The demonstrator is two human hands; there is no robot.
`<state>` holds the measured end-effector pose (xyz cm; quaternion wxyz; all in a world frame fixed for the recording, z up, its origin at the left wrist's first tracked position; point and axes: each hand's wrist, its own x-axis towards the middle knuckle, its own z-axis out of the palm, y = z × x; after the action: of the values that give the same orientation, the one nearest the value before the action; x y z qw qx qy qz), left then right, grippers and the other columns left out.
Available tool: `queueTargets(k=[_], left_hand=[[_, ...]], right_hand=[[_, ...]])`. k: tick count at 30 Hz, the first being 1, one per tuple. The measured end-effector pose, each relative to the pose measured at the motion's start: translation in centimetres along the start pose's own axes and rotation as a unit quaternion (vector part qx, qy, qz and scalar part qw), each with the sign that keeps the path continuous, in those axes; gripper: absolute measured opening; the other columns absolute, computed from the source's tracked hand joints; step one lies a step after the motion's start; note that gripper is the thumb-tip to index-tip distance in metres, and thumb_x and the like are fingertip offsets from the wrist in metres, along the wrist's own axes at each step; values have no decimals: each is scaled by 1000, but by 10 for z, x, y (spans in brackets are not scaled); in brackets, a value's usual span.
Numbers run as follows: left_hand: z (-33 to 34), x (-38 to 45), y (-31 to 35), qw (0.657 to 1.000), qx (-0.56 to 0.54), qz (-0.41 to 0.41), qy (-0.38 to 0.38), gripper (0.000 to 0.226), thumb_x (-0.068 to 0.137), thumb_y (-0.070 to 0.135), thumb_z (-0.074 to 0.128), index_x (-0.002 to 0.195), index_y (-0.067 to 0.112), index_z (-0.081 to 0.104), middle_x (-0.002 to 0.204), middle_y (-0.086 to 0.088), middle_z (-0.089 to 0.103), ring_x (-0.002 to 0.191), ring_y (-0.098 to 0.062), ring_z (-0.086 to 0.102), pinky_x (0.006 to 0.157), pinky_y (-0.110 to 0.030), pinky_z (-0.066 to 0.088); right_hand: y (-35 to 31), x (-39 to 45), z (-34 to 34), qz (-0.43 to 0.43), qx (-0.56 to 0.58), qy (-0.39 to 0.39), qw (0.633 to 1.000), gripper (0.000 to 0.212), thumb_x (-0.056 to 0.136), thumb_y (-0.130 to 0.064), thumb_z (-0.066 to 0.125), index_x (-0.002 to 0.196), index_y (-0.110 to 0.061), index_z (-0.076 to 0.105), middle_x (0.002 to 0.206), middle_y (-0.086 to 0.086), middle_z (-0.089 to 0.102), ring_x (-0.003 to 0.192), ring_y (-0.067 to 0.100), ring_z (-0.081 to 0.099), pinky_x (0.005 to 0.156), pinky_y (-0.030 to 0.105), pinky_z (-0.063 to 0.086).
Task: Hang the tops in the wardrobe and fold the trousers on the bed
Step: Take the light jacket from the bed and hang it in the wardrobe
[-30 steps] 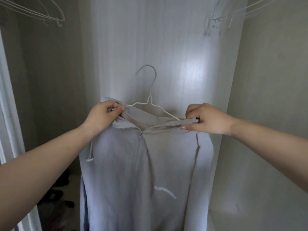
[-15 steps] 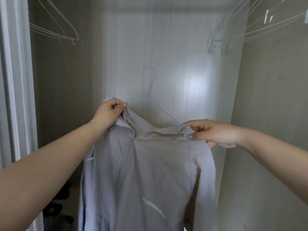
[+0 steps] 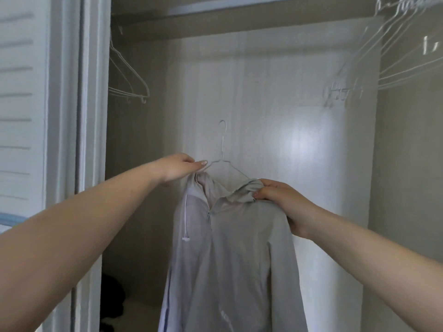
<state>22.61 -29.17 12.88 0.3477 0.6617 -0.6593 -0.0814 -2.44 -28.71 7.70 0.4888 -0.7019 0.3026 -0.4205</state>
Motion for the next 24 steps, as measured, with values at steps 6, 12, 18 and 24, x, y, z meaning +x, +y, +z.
queueTargets(k=[6,12,18,24], left_hand=[[-14,-18,20,976,-218,1,-13,30,89,57,51,98,30,58,110,8,57,103,-12,56,87,-39,50],[-37,-20,41,940,-339,26,35,25,91,52,54,97,29,63,105,11,60,102,-12,58,89,-39,49],[-73,-3,54,906,-403,93,87,33,91,41,59,120,23,60,117,-1,68,104,-18,67,89,-40,55],[-114,17,73,889,-401,146,166,37,92,36,61,126,24,57,108,-4,70,94,-18,69,73,-33,58]], right_hand=[[-41,49,46,-66,44,11,997,26,87,-4,53,110,0,63,101,16,69,85,24,64,73,28,51],[-90,98,73,-139,26,15,990,17,80,-19,60,90,-6,63,89,16,66,83,28,60,79,40,49],[-146,146,83,-204,21,16,979,11,78,-17,55,85,-11,62,79,12,68,76,28,64,75,41,52],[-206,192,97,-263,23,19,964,28,80,-8,50,56,-16,60,60,7,57,58,24,55,62,31,47]])
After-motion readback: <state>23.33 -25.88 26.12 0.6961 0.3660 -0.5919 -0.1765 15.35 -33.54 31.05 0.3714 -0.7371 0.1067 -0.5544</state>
